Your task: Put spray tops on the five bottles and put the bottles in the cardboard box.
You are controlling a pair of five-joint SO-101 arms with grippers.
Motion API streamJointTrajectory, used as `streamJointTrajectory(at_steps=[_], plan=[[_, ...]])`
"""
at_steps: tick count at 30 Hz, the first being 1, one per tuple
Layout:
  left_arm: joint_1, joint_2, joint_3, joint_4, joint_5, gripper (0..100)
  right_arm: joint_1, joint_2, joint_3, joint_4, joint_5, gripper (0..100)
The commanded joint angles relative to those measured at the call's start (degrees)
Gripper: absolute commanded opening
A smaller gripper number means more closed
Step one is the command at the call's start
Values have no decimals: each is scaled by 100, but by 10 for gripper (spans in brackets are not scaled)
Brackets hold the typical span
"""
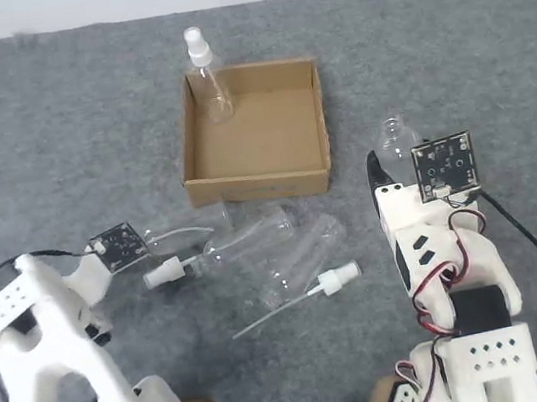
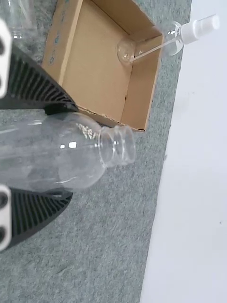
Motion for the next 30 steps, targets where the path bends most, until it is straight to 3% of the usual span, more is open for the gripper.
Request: streamJointTrajectory(at_steps=[1, 15, 20, 30], plan=[[141, -79, -303, 105, 563, 12, -48, -110, 70, -154, 88, 55], [624, -79, -1024, 88, 2769, 12, -48, -110, 70, -154, 88, 55], [598, -237, -1147, 88, 3103, 11, -48, -110, 79, -154, 79, 55], [633, -2040, -1130, 132, 3569, 11, -48, -110, 79, -154, 79, 55]])
